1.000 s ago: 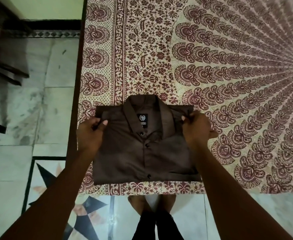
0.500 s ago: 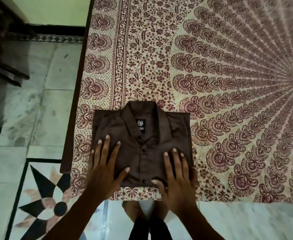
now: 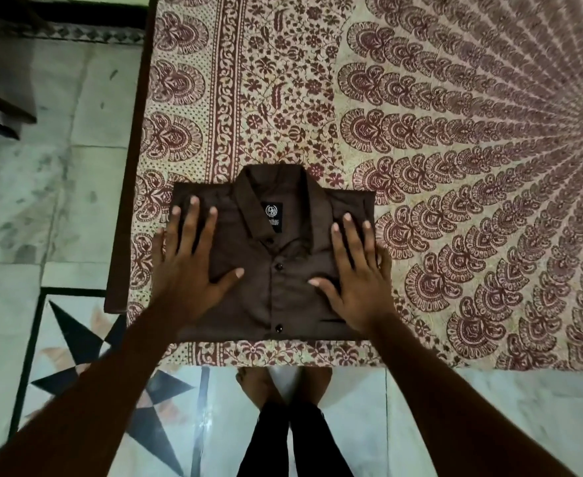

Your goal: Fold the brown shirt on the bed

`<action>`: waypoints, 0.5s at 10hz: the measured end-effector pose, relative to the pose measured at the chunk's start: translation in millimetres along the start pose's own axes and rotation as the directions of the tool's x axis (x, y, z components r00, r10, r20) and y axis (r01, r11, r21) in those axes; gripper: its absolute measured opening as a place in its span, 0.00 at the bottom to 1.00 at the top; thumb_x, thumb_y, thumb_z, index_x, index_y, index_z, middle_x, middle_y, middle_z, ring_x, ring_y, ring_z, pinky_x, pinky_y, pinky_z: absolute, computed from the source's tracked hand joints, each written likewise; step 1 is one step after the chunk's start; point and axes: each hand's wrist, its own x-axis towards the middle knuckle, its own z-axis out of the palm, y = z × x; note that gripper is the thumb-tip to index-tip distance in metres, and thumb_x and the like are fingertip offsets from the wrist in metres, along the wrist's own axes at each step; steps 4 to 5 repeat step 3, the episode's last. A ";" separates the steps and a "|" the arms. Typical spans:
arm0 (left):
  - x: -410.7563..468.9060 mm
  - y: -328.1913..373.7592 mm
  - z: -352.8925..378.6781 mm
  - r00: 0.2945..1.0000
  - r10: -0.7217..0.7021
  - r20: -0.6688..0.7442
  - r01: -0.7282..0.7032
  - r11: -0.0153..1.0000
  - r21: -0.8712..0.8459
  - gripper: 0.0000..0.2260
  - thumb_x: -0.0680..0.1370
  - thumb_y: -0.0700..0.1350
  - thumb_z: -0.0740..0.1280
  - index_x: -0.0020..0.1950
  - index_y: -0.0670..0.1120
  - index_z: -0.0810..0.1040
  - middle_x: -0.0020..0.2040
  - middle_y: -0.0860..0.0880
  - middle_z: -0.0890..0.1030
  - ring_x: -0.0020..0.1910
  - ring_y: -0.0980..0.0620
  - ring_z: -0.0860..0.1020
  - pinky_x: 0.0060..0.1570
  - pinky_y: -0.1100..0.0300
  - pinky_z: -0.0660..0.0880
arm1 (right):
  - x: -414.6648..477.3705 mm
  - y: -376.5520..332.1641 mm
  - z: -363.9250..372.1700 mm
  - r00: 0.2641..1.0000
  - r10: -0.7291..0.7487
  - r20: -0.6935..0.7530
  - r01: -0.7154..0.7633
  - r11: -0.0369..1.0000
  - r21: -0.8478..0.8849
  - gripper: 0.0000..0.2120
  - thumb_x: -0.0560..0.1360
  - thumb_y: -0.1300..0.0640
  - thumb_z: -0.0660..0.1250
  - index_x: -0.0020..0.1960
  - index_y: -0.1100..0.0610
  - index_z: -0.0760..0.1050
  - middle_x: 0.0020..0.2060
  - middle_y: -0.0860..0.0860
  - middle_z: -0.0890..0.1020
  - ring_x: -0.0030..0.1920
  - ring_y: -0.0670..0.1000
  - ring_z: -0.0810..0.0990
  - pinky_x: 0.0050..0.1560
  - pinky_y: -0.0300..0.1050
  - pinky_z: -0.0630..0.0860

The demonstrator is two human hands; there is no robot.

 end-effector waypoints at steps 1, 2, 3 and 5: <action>8.0 -6.1 14.4 0.998 -0.019 0.062 0.018 0.999 0.029 0.50 0.72 0.77 0.55 0.85 0.51 0.46 0.86 0.48 0.44 0.84 0.40 0.49 0.75 0.34 0.57 | 3.4 23.1 11.8 0.999 0.037 0.028 -0.036 0.999 -0.033 0.44 0.79 0.25 0.48 0.85 0.50 0.47 0.84 0.46 0.48 0.83 0.61 0.52 0.76 0.65 0.59; 11.2 -1.0 1.6 0.997 -0.044 0.060 0.045 0.999 -0.016 0.47 0.73 0.75 0.56 0.85 0.52 0.47 0.86 0.49 0.44 0.84 0.40 0.48 0.77 0.34 0.54 | 6.7 24.2 -3.2 0.999 0.033 0.038 -0.034 0.999 0.027 0.41 0.81 0.28 0.48 0.85 0.51 0.48 0.85 0.46 0.49 0.83 0.61 0.53 0.76 0.66 0.59; -4.9 14.7 -6.5 0.998 -0.054 -0.041 0.046 0.983 -0.175 0.38 0.78 0.66 0.59 0.84 0.50 0.54 0.86 0.49 0.50 0.84 0.40 0.51 0.77 0.35 0.54 | -5.0 11.3 -16.8 0.994 0.107 -0.029 -0.102 0.985 0.138 0.36 0.83 0.34 0.51 0.84 0.52 0.56 0.84 0.51 0.56 0.82 0.58 0.58 0.76 0.65 0.58; -4.9 14.7 -6.5 0.998 -0.054 -0.041 0.046 0.983 -0.175 0.38 0.78 0.66 0.59 0.84 0.50 0.54 0.86 0.49 0.50 0.84 0.40 0.51 0.77 0.35 0.54 | -5.0 11.3 -16.8 0.994 0.107 -0.029 -0.102 0.985 0.138 0.36 0.83 0.34 0.51 0.84 0.52 0.56 0.84 0.51 0.56 0.82 0.58 0.58 0.76 0.65 0.58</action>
